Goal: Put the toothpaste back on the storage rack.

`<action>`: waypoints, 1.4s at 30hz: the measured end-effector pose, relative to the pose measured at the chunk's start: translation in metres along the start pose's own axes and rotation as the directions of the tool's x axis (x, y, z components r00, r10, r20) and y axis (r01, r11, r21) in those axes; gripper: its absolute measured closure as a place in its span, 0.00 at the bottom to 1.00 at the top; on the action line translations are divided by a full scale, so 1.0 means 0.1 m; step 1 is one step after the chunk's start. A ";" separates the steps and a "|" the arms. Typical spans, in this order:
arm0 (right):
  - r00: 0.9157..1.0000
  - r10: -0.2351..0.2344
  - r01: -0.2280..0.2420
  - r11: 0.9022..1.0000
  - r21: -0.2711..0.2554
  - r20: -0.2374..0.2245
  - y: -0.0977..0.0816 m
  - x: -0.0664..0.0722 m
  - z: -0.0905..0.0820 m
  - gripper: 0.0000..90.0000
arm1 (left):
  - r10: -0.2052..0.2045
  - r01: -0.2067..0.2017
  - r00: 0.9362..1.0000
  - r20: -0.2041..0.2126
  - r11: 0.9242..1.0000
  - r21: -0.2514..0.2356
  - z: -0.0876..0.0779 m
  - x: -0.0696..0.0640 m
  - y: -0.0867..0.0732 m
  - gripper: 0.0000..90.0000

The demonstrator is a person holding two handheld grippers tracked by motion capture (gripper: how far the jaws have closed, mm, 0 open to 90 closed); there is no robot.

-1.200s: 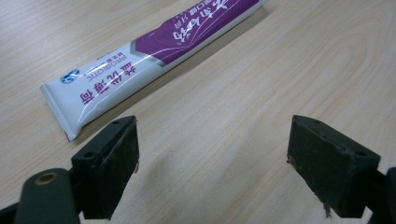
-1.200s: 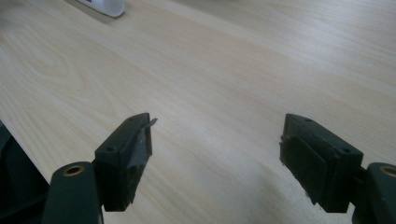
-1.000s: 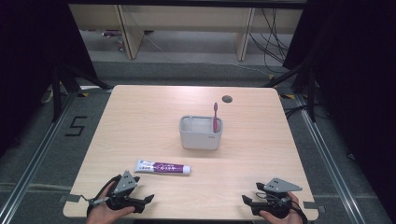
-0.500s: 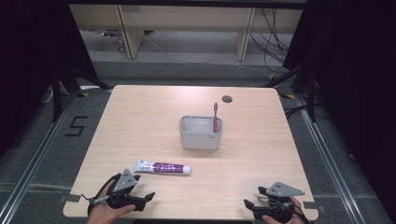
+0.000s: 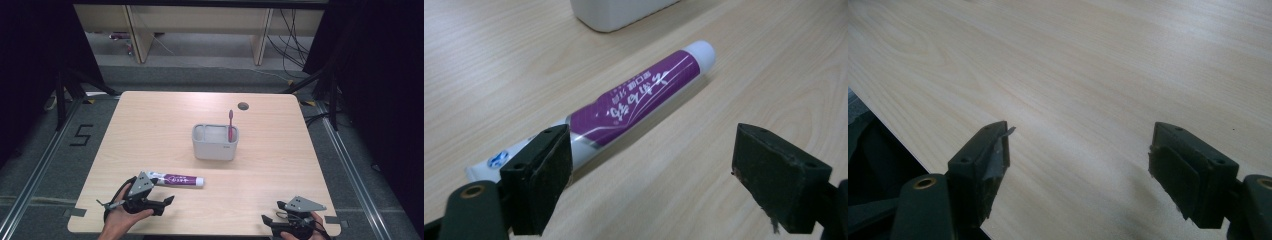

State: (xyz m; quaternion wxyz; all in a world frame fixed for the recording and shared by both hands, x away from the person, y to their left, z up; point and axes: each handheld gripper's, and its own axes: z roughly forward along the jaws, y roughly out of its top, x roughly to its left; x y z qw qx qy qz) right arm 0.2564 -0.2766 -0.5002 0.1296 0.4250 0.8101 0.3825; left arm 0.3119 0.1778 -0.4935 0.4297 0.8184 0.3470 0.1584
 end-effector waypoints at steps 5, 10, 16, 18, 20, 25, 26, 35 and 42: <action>1.000 -0.005 0.005 1.000 -0.003 0.001 0.00 0.00 0.00 0.28 | -0.003 0.004 1.000 0.017 1.000 -0.006 0.09 0.00 0.07 0.21; 1.000 -0.007 0.007 1.000 -0.003 0.002 0.00 0.00 -0.01 0.28 | -0.002 0.002 1.000 0.017 1.000 0.001 0.14 0.01 0.12 0.23; 1.000 0.021 -0.021 1.000 -0.001 -0.006 0.00 0.02 0.00 0.28 | 0.000 0.000 1.000 0.028 1.000 -0.009 0.22 0.01 0.17 0.26; 1.000 0.022 -0.022 1.000 -0.002 -0.009 0.00 0.02 0.00 0.28 | 0.001 -0.001 1.000 0.030 1.000 0.003 0.25 0.00 0.19 0.27; 1.000 -0.010 0.010 1.000 -0.007 0.001 0.01 0.00 -0.01 0.28 | -0.010 0.010 0.999 0.039 1.000 -0.007 0.30 -0.03 0.21 0.31; 1.000 -0.006 0.006 1.000 -0.010 0.001 0.01 0.00 -0.01 0.28 | 0.008 -0.008 0.999 0.052 1.000 -0.008 0.37 -0.07 0.28 0.49; 1.000 -0.010 0.010 1.000 -0.008 -0.001 0.01 0.00 -0.01 0.28 | 0.026 -0.026 0.998 0.049 1.000 -0.001 0.38 -0.07 0.29 0.54; 1.000 -0.013 0.013 1.000 -0.003 -0.001 0.01 0.00 -0.02 0.28 | 0.081 -0.081 0.996 0.039 0.997 -0.002 0.50 -0.14 0.36 0.82; 1.000 -0.011 0.011 1.000 -0.006 -0.005 0.01 0.00 -0.01 0.28 | 0.077 -0.077 0.996 0.036 0.997 -0.004 0.57 -0.16 0.41 0.93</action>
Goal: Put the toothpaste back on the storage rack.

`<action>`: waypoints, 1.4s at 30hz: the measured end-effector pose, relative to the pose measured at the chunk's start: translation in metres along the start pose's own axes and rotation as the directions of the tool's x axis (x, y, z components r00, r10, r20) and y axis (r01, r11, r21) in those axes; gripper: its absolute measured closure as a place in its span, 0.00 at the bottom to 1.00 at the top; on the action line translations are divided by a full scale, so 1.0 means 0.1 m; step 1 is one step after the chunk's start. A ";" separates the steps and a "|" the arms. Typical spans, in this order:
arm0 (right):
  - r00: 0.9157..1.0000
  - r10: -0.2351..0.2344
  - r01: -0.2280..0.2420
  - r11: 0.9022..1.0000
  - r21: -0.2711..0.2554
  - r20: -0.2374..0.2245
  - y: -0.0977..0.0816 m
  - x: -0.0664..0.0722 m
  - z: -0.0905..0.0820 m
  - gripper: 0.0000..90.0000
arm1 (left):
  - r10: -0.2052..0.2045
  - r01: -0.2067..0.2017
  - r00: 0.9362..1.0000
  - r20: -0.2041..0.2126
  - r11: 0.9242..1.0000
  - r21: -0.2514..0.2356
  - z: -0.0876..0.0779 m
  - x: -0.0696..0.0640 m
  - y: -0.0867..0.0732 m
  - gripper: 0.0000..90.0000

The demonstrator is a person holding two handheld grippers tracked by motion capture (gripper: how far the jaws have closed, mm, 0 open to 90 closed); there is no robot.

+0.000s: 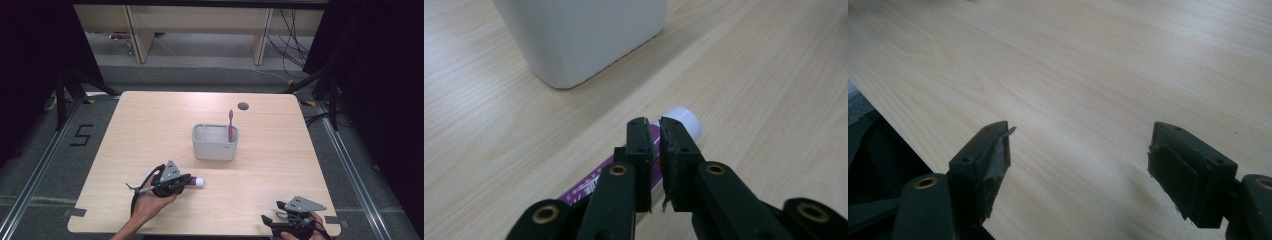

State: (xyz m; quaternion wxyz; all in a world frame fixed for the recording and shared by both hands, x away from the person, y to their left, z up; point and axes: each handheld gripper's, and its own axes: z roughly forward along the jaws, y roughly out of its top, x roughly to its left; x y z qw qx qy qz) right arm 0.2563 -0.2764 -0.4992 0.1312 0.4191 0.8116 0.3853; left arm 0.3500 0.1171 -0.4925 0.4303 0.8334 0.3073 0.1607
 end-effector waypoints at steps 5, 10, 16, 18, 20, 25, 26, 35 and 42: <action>1.000 0.001 -0.001 1.000 0.004 -0.001 0.00 0.01 0.00 0.28 | -0.002 0.002 1.000 -0.005 1.000 -0.012 0.08 0.00 0.05 0.99; 1.000 0.011 -0.011 1.000 0.008 -0.010 0.00 0.02 0.00 0.28 | 0.007 -0.007 1.000 -0.006 1.000 -0.004 0.11 0.01 0.11 1.00; 1.000 0.007 -0.007 1.000 0.011 -0.010 0.00 0.03 0.01 0.28 | -0.005 0.005 1.000 -0.007 1.000 0.006 0.20 0.05 0.13 1.00; 1.000 0.008 -0.008 1.000 0.021 -0.013 0.00 0.03 0.00 0.28 | -0.010 0.010 1.000 -0.009 1.000 0.014 0.22 0.06 0.13 1.00; 1.000 0.021 -0.021 0.999 0.030 -0.015 0.01 0.04 0.00 0.28 | -0.006 0.006 1.000 -0.005 1.000 0.019 0.24 0.07 0.13 1.00; 1.000 0.004 -0.004 1.000 0.019 -0.018 0.01 0.03 0.00 0.28 | -0.015 0.015 1.000 -0.001 0.999 0.030 0.30 0.06 0.16 1.00; 1.000 0.009 -0.009 1.000 0.023 -0.019 0.01 0.03 0.00 0.28 | -0.015 0.015 1.000 0.001 0.999 0.032 0.30 0.06 0.16 1.00; 1.000 0.002 -0.002 1.000 0.017 -0.022 0.00 0.04 0.00 0.29 | -0.014 0.013 1.000 0.018 0.998 0.061 0.38 0.04 0.17 1.00; 1.000 0.002 -0.001 1.000 0.018 -0.022 0.00 0.04 0.01 0.29 | -0.013 0.011 0.999 0.031 0.998 0.067 0.36 0.02 0.16 1.00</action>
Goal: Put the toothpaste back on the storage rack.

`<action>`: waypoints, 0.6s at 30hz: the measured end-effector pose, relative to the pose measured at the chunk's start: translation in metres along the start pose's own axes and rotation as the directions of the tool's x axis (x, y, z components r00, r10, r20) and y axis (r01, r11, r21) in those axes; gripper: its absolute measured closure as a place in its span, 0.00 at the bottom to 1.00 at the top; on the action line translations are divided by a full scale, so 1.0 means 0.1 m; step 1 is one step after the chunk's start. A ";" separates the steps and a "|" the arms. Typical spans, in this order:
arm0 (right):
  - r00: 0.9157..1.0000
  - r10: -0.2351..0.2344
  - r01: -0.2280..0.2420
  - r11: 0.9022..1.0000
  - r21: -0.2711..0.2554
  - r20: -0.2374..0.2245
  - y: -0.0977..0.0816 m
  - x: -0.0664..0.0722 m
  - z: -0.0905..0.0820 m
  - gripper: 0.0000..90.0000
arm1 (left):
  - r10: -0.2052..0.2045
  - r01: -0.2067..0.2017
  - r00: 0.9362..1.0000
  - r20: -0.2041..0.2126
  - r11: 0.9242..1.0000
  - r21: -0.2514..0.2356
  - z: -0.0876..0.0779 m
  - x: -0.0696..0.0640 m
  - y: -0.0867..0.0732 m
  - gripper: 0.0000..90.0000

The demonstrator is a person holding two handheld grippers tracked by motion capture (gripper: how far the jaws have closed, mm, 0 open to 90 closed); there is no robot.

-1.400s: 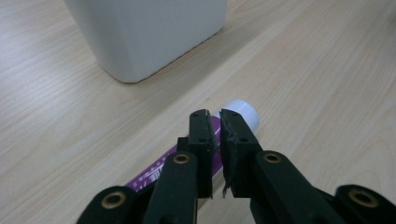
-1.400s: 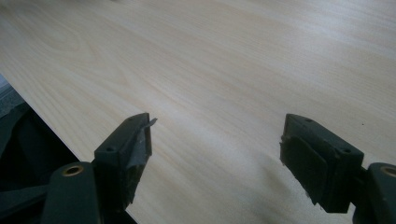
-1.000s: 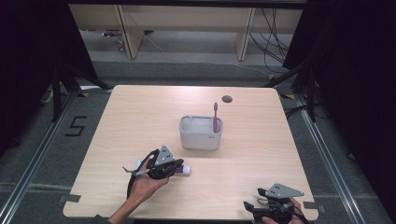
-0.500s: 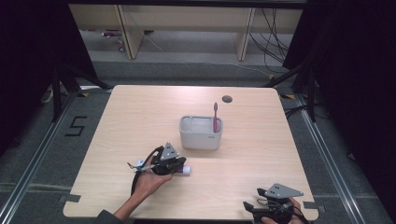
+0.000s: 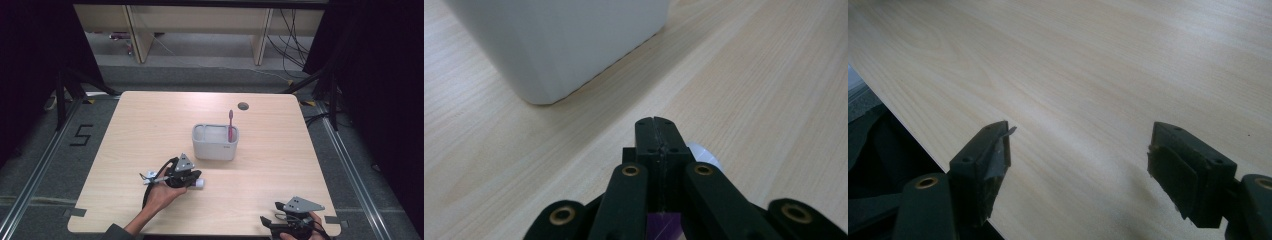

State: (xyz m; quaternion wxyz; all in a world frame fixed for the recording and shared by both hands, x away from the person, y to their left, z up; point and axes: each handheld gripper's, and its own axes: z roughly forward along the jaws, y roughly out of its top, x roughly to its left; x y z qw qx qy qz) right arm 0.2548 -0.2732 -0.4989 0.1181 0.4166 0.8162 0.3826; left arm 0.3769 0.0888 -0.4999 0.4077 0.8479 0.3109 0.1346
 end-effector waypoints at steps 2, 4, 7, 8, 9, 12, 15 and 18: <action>1.000 0.004 -0.004 1.000 0.004 -0.003 0.00 0.00 0.00 0.29 | 0.007 -0.007 1.000 0.008 1.000 0.009 -0.01 -0.02 0.00 0.99; 1.000 0.023 -0.023 1.000 0.007 0.001 0.00 0.02 -0.01 0.29 | 0.012 -0.012 1.000 0.020 1.000 0.010 -0.02 -0.04 -0.01 0.99; 1.000 0.007 -0.007 1.000 0.000 -0.001 -0.01 0.01 0.00 0.29 | 0.022 -0.023 0.999 0.030 1.000 0.018 -0.04 -0.08 -0.03 0.99; 1.000 0.004 -0.004 1.000 0.004 -0.001 0.00 0.00 0.00 0.29 | 0.022 -0.023 0.999 0.039 1.000 0.017 -0.05 -0.09 -0.04 0.99; 1.000 -0.002 0.002 1.000 0.001 0.002 0.00 0.00 0.00 0.29 | 0.027 -0.028 0.999 0.041 0.999 0.021 -0.06 -0.11 -0.04 0.99; 1.000 0.005 -0.006 1.000 0.002 0.003 -0.01 0.01 0.00 0.29 | 0.034 -0.036 0.998 0.061 0.999 0.025 -0.09 -0.14 -0.06 0.99; 1.000 0.001 -0.001 1.000 0.002 0.001 0.00 0.00 0.00 0.29 | 0.044 -0.046 0.996 0.077 0.998 0.033 -0.12 -0.18 -0.07 0.99; 1.000 0.005 -0.005 1.000 0.002 0.005 -0.01 0.01 0.00 0.29 | 0.050 -0.054 0.995 0.088 0.998 0.039 -0.14 -0.21 -0.09 0.99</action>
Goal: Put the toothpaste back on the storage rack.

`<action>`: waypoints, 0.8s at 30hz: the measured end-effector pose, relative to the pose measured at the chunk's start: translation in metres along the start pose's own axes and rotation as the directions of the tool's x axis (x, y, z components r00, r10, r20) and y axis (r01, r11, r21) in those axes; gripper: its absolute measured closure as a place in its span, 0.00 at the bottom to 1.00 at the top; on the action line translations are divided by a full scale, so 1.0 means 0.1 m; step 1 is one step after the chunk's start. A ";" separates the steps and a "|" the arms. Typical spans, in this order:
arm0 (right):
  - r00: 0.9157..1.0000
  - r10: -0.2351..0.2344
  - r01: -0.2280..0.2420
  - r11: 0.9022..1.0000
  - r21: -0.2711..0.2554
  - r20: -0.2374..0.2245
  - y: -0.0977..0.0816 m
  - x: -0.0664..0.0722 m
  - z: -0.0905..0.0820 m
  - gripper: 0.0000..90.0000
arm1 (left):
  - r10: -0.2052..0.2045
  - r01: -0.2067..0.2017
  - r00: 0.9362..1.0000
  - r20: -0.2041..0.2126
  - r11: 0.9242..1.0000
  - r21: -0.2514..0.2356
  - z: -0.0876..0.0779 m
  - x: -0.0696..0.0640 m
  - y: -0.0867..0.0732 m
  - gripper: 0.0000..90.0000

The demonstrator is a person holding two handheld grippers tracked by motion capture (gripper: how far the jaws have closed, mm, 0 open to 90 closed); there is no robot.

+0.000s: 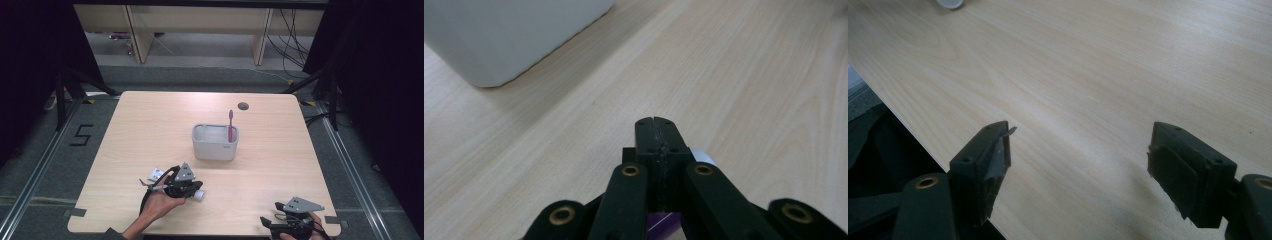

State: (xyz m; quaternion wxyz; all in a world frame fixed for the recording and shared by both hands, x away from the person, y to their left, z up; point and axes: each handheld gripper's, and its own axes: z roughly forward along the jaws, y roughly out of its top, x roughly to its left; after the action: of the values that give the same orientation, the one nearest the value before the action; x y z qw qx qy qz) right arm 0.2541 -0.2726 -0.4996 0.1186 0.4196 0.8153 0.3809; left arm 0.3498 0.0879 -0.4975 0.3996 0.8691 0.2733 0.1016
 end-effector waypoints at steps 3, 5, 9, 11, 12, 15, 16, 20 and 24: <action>1.000 0.001 -0.001 1.000 0.001 0.000 0.00 0.00 0.00 0.29 | 0.005 -0.005 1.000 0.011 1.000 0.005 -0.02 -0.03 -0.01 0.99; 1.000 -0.004 0.004 1.000 0.002 0.003 0.00 0.00 0.00 0.29 | 0.004 -0.005 1.000 0.018 1.000 0.008 -0.03 -0.04 -0.02 0.99; 1.000 -0.004 0.004 1.000 0.002 0.002 0.00 0.00 0.00 0.29 | 0.014 -0.015 0.999 0.028 1.000 0.018 -0.06 -0.08 -0.04 0.99; 1.000 -0.003 0.003 1.000 0.003 0.002 0.00 0.00 0.00 0.29 | 0.020 -0.020 0.999 0.036 1.000 0.020 -0.06 -0.09 -0.05 0.99; 1.000 0.006 -0.006 1.000 0.006 0.001 0.00 0.00 0.00 0.29 | 0.018 -0.019 0.999 0.038 1.000 0.021 -0.06 -0.10 -0.05 0.99; 1.000 -0.016 0.016 1.000 0.008 0.008 0.00 -0.01 0.00 0.29 | 0.023 -0.024 0.999 0.049 0.999 0.031 -0.07 -0.13 -0.06 0.99; 1.000 -0.015 0.015 1.000 0.009 0.008 0.00 -0.01 0.00 0.29 | 0.020 -0.021 0.998 0.055 0.999 0.030 -0.06 -0.14 -0.07 0.99; 1.000 -0.017 0.017 1.000 -0.002 0.005 0.00 -0.01 0.01 0.29 | 0.032 -0.035 0.997 0.071 0.999 0.040 -0.06 -0.20 -0.08 0.98; 1.000 -0.015 0.015 1.000 -0.001 0.005 0.00 -0.02 0.01 0.29 | 0.058 -0.063 0.994 0.095 0.997 0.054 -0.07 -0.28 -0.07 0.99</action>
State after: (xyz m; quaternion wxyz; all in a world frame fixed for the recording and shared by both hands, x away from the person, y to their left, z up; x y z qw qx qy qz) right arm 0.2553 -0.2734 -0.5004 0.1238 0.4144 0.8179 0.3795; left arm 0.3212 0.0811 -0.4970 0.3836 0.8918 0.2308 0.0652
